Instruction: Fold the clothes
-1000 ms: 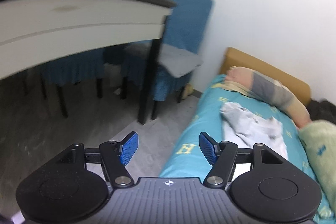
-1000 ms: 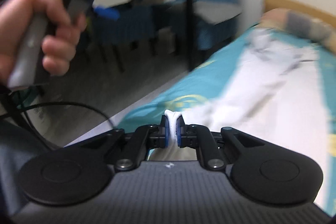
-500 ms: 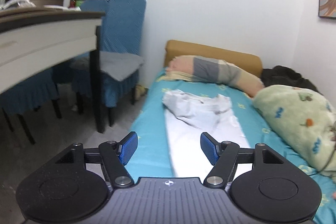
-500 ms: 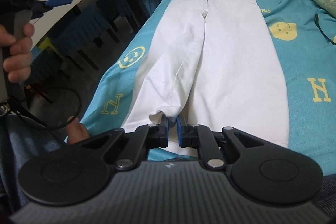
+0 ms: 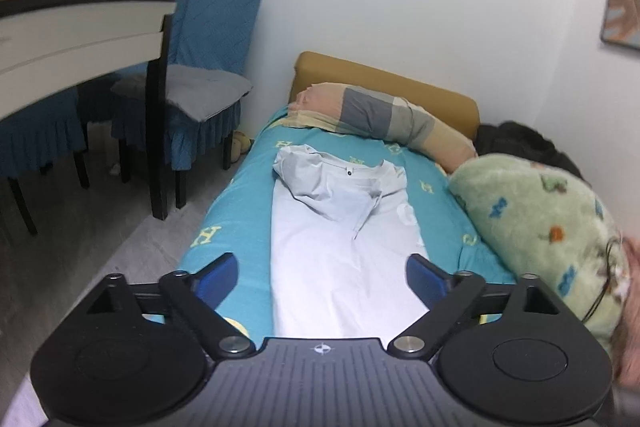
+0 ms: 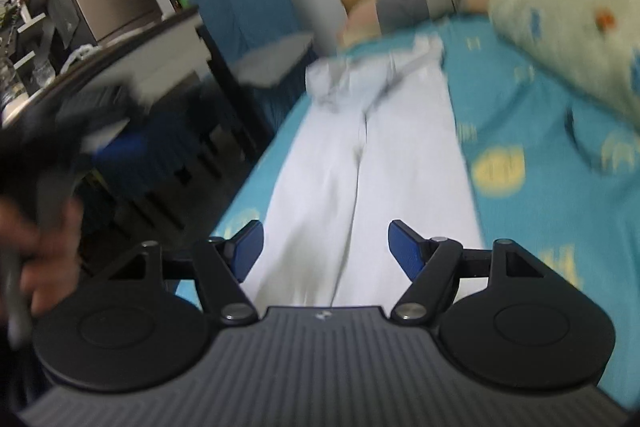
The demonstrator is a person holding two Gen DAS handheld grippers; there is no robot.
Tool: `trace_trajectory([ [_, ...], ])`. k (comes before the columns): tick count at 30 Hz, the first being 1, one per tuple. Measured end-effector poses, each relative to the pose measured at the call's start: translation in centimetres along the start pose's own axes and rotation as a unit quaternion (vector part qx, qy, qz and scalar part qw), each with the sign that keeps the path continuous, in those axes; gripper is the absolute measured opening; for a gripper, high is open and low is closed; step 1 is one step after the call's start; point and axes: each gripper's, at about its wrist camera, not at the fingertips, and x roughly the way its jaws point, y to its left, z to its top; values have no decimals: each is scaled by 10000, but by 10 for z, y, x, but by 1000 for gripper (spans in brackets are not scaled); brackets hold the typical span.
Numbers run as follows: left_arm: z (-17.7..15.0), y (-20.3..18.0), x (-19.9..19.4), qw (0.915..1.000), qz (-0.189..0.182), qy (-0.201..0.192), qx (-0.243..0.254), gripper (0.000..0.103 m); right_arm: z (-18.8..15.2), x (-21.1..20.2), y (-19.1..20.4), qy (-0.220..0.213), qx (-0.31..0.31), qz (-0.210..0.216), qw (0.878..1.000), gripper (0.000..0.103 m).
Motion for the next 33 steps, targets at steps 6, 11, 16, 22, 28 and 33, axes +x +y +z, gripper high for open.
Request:
trace_trajectory([
  [6, -4, 8, 28, 9994, 119, 183, -258, 99, 114, 112, -21, 209, -244, 43, 9995, 51],
  [11, -7, 28, 73, 9951, 110, 461, -866, 99, 183, 239, -32, 362, -416, -385, 9977, 52],
  [16, -7, 40, 132, 9908, 211, 669, -1159, 99, 222, 356, -40, 418, -450, -793, 9950, 53],
  [22, -21, 55, 188, 9836, 61, 1136, -1400, 99, 218, 452, -48, 920, -530, -498, 9931, 53],
  [28, -29, 71, 201, 9752, -114, 1234, -1834, 98, 196, 478, -42, 1285, -1233, -323, 9835, 44],
  [33, -29, 72, 191, 9749, -152, 1196, -1871, 98, 199, 448, -34, 731, -1361, -304, 9875, 5],
])
